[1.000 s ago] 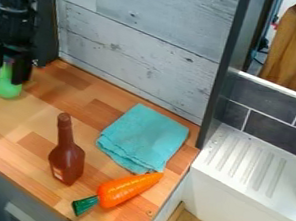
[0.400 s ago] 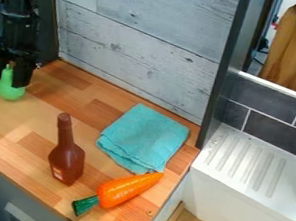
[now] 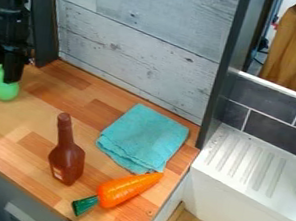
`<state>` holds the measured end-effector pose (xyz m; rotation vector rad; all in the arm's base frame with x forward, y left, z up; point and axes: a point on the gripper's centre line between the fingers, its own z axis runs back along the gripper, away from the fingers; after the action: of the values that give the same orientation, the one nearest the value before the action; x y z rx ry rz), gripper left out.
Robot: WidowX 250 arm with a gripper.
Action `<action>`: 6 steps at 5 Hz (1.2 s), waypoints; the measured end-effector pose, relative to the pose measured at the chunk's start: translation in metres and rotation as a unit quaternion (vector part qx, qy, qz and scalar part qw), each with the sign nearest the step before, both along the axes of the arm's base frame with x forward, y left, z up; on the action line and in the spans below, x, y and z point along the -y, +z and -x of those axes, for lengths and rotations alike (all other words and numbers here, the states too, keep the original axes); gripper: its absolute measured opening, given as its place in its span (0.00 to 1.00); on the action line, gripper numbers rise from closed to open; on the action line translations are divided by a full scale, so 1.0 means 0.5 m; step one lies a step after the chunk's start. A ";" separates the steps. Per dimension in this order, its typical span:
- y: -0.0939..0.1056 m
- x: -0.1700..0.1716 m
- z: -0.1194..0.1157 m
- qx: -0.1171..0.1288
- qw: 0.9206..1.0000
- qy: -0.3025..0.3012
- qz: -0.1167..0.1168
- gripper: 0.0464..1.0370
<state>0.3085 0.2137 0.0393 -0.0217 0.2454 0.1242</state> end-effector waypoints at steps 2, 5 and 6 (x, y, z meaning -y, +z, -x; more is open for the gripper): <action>0.105 0.026 0.086 -0.005 1.000 0.012 -0.009 0.40; 0.061 0.005 0.160 -0.055 0.998 0.035 -0.020 0.40; 0.046 0.002 0.152 -0.034 0.999 0.020 -0.022 0.40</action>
<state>0.2326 0.2125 0.0623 0.0221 0.3111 0.1710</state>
